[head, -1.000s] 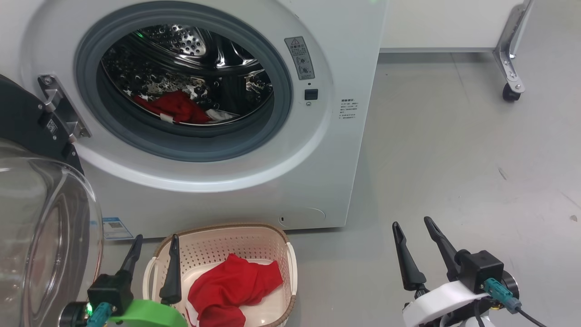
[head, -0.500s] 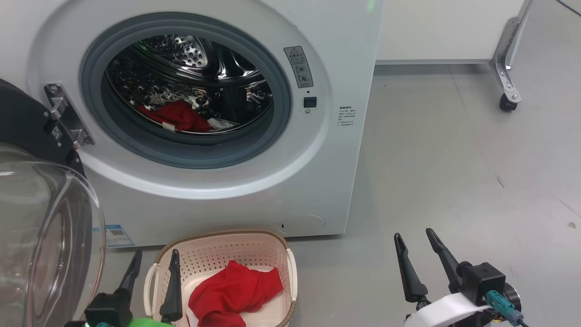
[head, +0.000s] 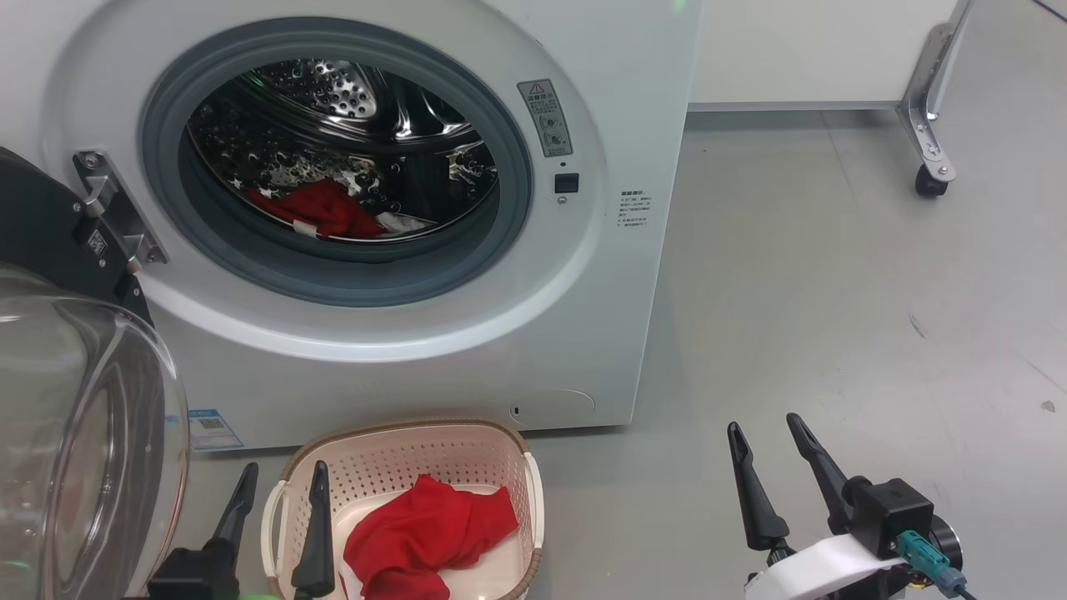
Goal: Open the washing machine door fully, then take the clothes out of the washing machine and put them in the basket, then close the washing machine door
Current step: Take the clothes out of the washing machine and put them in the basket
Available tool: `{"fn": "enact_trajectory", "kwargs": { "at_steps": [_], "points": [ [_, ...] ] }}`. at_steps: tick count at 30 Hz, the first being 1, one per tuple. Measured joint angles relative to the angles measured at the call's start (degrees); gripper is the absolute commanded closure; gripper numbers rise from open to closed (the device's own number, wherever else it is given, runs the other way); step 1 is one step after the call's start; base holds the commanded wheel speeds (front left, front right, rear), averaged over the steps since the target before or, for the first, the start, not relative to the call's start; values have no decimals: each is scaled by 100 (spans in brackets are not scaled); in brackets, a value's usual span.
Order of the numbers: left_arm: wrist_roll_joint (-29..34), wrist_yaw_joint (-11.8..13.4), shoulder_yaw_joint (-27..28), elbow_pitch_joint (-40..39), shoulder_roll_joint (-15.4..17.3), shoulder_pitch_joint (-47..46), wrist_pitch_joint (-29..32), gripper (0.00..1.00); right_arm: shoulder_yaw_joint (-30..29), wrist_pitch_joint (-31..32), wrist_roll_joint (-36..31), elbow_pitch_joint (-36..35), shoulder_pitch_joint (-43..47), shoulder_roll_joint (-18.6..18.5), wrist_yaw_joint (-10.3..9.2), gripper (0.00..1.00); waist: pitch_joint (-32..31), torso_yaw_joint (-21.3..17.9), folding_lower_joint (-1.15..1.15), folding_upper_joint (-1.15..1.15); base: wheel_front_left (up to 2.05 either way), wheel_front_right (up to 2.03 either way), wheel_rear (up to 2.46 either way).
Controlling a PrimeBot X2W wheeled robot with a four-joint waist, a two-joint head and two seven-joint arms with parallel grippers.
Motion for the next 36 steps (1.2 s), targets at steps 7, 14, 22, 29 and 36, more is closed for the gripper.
{"fn": "enact_trajectory", "kwargs": {
  "at_steps": [7, 14, 22, 29, 36],
  "points": [
    [55, 24, 34, -269, -1, 112, 99, 0, 10, 29, -1, -91, 51, -20, -1, 0, 69, -5, 0, 0, 0, 0, 0],
    [98, 52, 76, -498, -1, 133, 153, 0, 19, 83, -59, -218, 49, -45, -5, 0, 227, -26, 0, 0, 0, 0, 0],
    [105, 65, 76, -732, -2, 118, 246, 0, 16, 155, -130, -404, 29, -126, -52, 0, 569, -56, 0, 0, 0, 0, 0],
    [107, 71, 67, -846, -5, -160, 304, 0, 8, 232, -224, -641, -165, -189, -58, 0, 1013, -75, 0, 0, 0, 0, 0],
    [104, 70, 75, -778, -4, -752, 428, 0, -29, 283, -255, -856, -366, -255, -100, 0, 1538, -99, 0, 0, 0, 0, 0]
  ]
}}
